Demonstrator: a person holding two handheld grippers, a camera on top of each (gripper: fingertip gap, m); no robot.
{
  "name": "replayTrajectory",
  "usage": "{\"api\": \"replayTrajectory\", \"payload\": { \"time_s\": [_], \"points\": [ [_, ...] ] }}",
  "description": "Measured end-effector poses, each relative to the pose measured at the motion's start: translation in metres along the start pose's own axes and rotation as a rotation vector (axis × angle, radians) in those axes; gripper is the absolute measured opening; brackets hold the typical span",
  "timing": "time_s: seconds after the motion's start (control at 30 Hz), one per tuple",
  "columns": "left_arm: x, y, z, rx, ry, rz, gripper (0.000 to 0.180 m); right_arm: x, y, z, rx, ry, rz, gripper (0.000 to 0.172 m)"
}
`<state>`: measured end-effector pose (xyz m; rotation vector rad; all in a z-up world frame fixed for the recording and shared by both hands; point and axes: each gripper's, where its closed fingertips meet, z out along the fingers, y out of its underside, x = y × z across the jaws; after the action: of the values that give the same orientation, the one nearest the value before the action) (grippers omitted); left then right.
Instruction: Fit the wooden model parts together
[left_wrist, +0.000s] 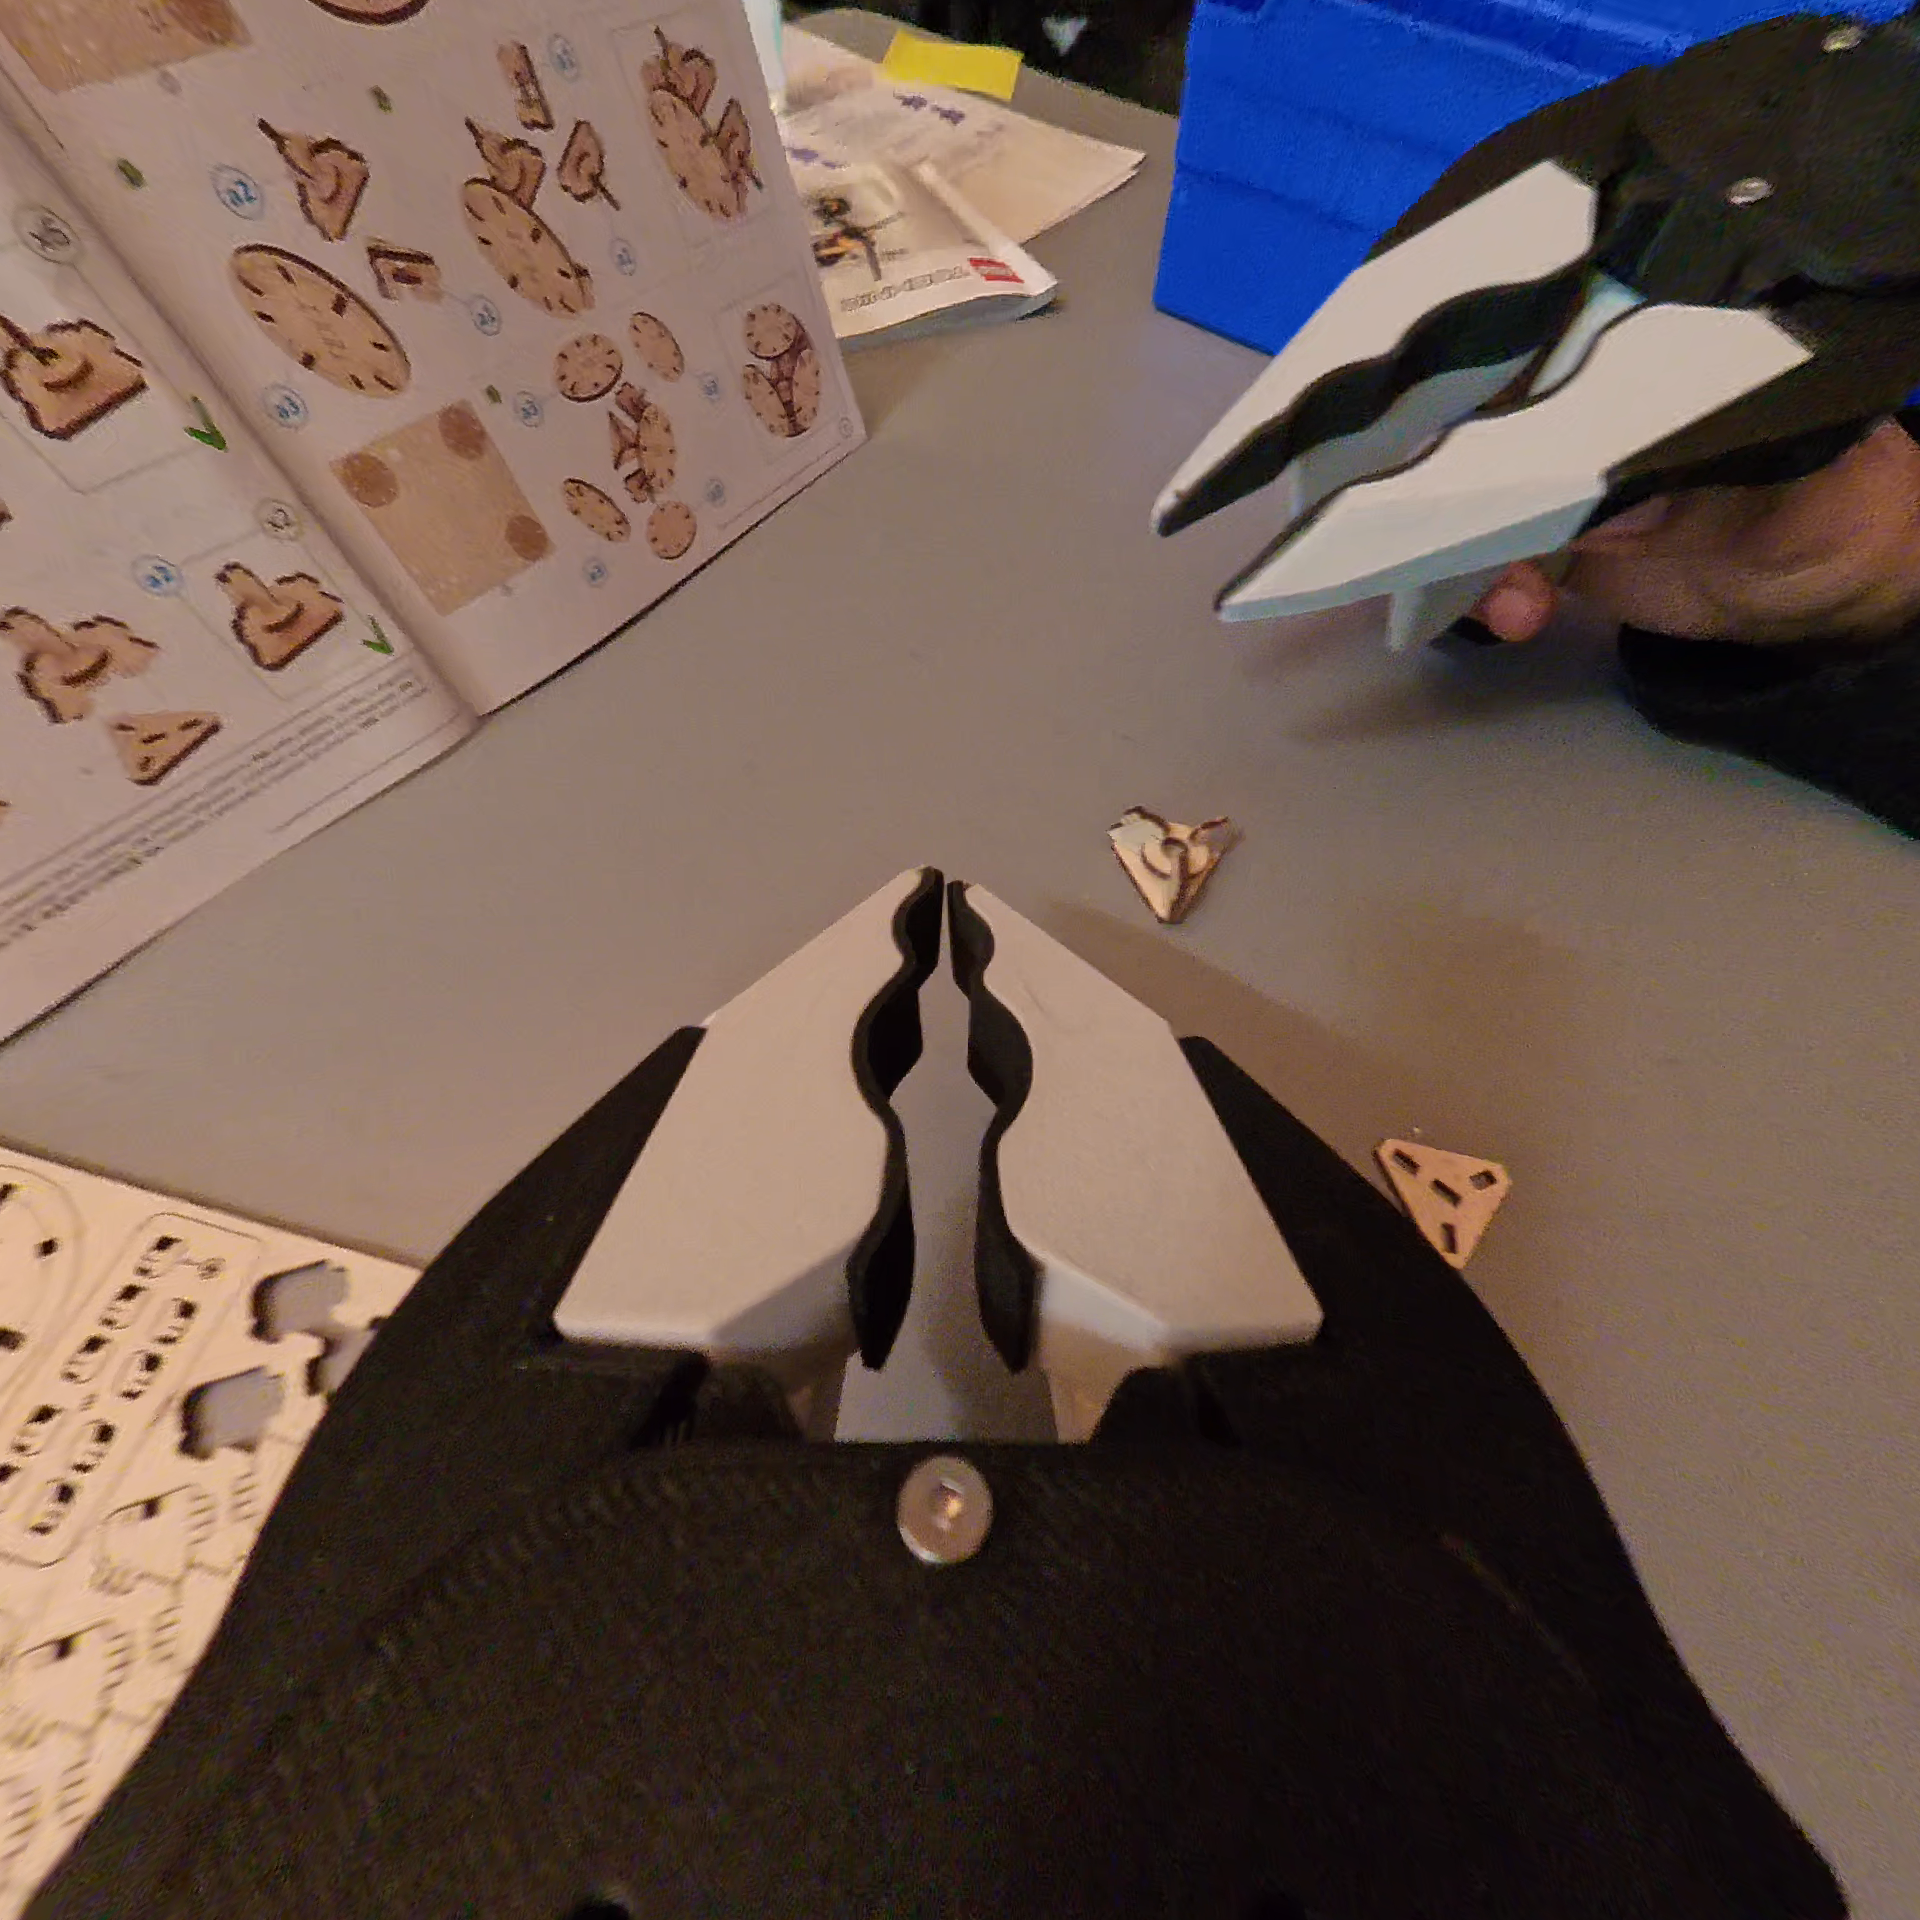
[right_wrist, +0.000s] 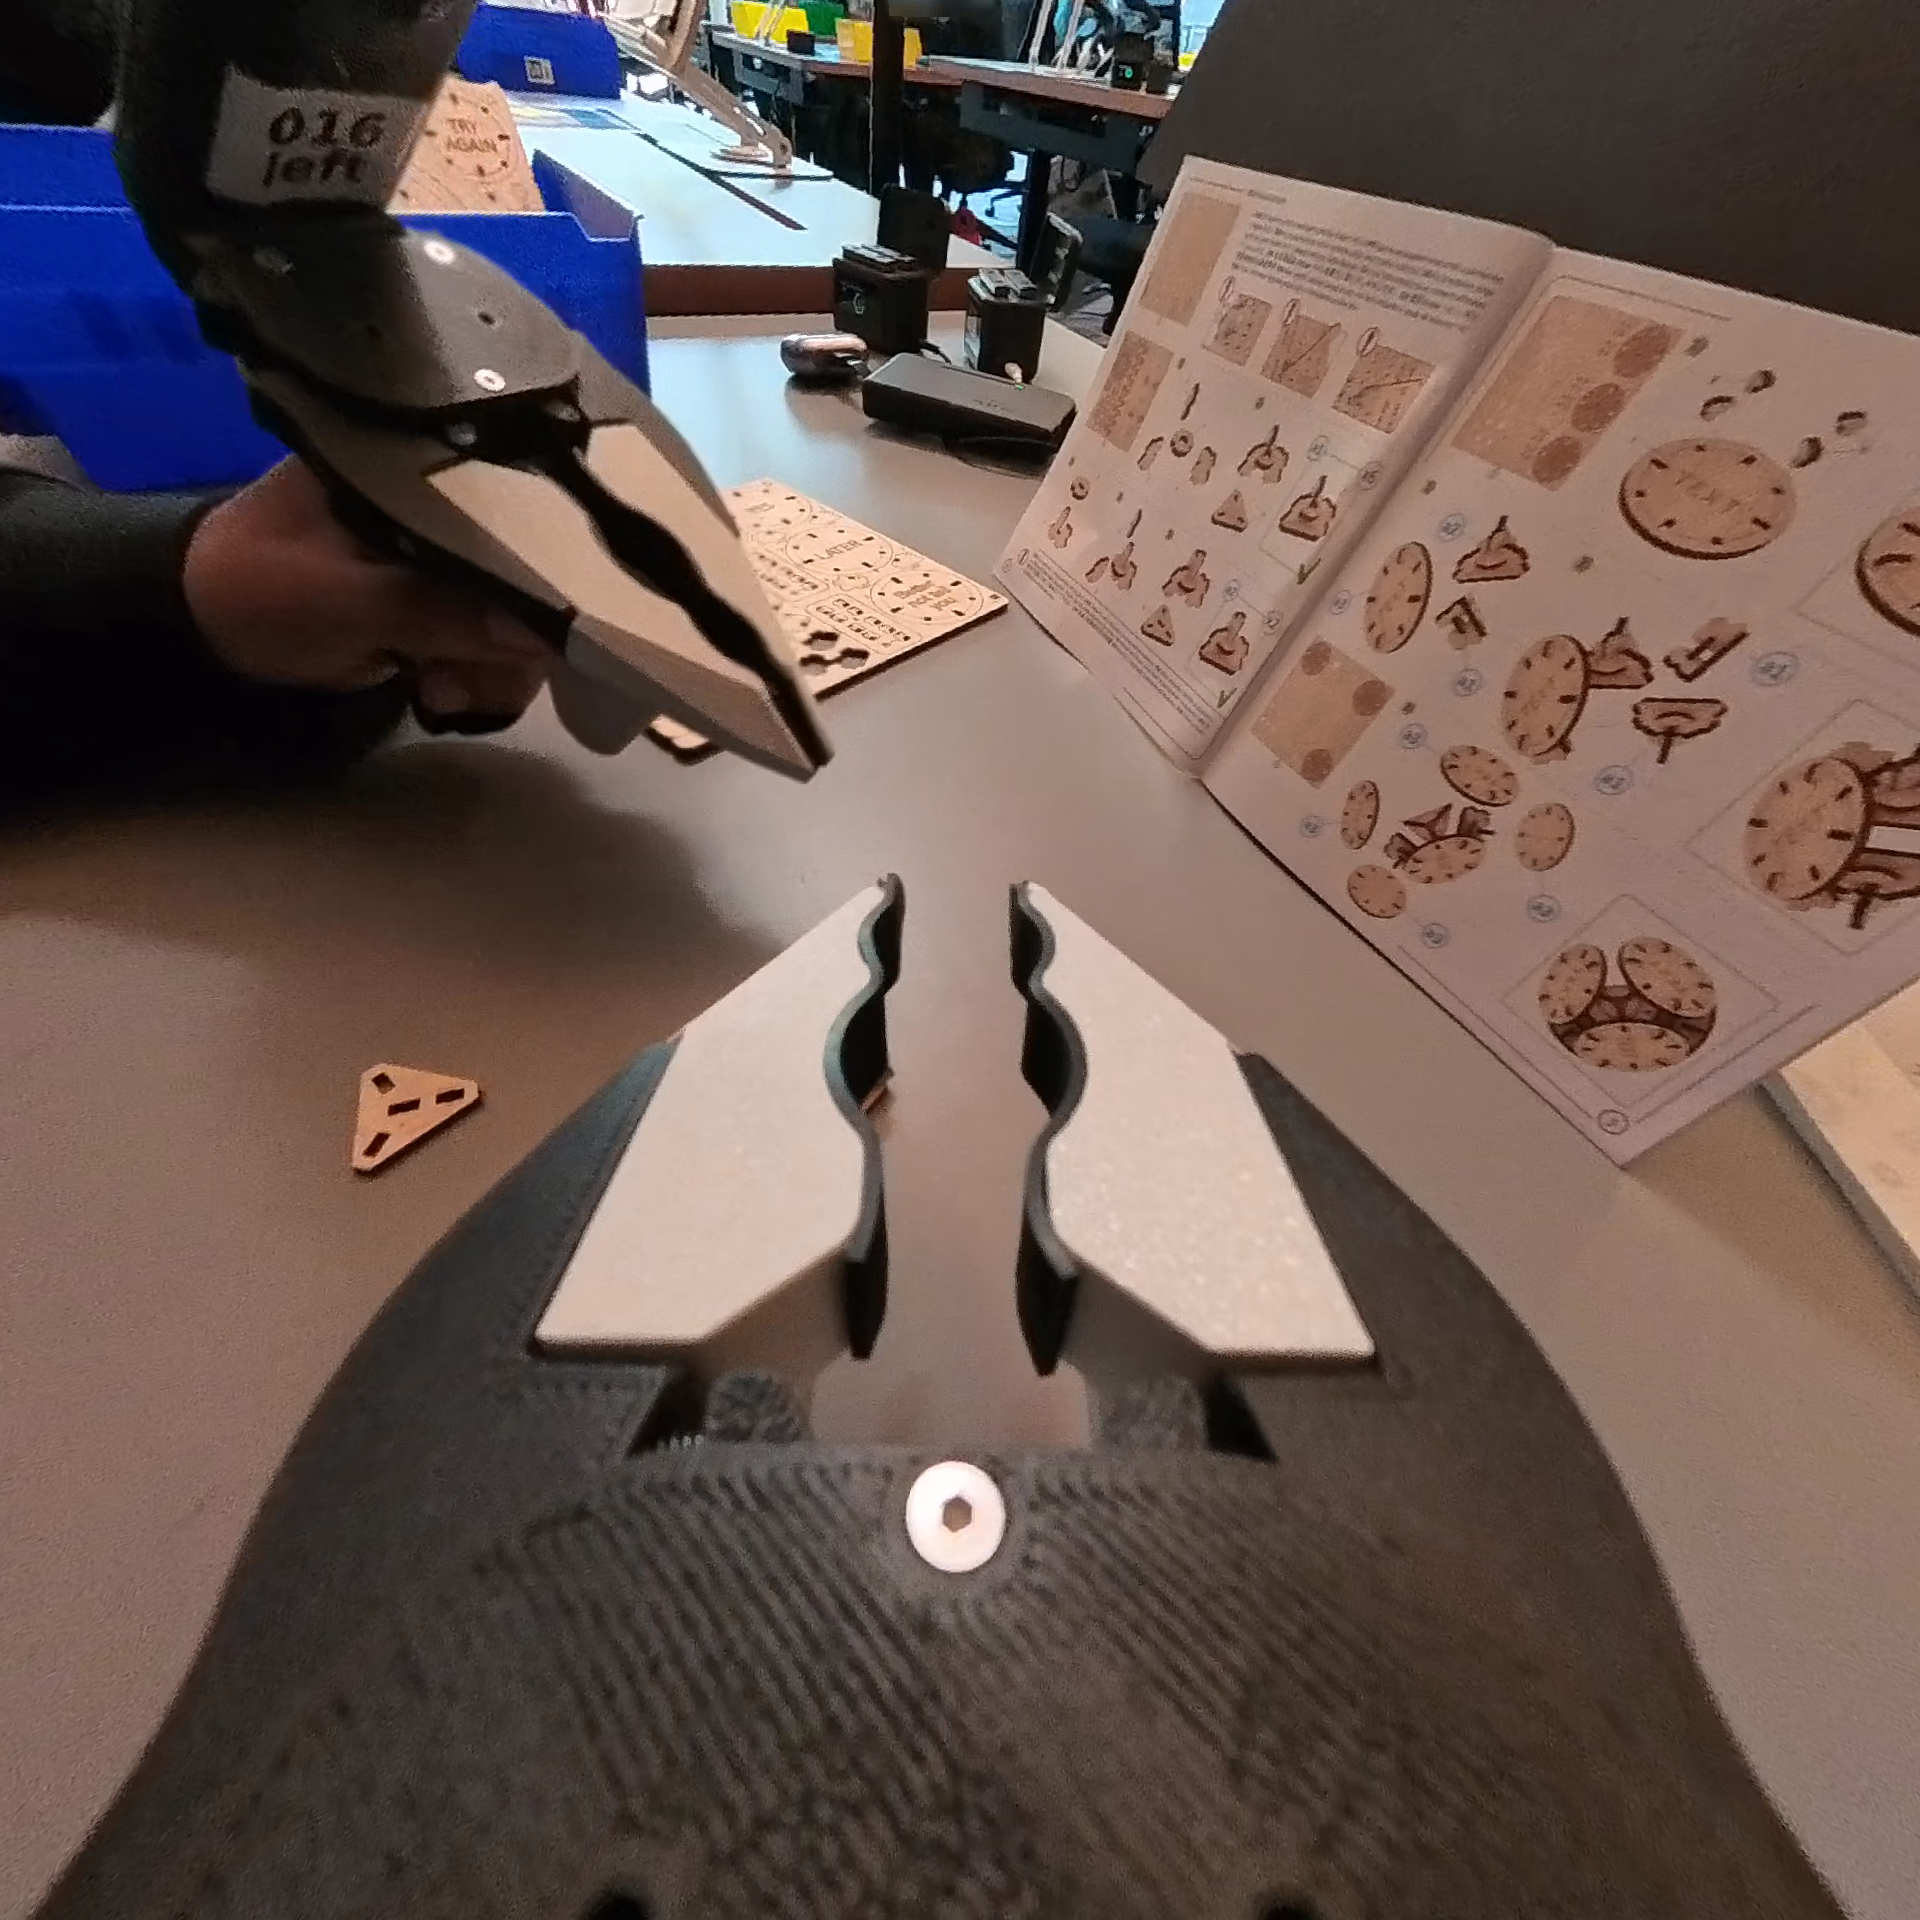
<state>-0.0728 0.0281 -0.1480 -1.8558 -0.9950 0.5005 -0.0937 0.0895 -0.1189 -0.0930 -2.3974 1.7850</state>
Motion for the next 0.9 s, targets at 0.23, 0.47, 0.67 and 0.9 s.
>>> {"api": "replayTrajectory", "payload": {
  "time_s": [0.23,0.47,0.67,0.9],
  "points": [
    [0.002,0.005,-0.003,0.002,0.013,-0.007,0.000,0.004,0.005,0.003,0.021,-0.021,0.115,0.019],
    [0.001,0.009,-0.001,0.023,0.094,-0.131,0.001,0.015,0.002,-0.005,0.059,0.010,0.160,0.019],
    [0.000,0.008,-0.002,0.033,0.101,-0.148,0.003,0.015,0.004,-0.003,0.041,0.015,0.149,0.021],
    [0.000,0.008,-0.003,0.034,0.100,-0.140,0.004,0.010,0.010,0.003,-0.008,0.031,0.092,0.023]
  ]
}}
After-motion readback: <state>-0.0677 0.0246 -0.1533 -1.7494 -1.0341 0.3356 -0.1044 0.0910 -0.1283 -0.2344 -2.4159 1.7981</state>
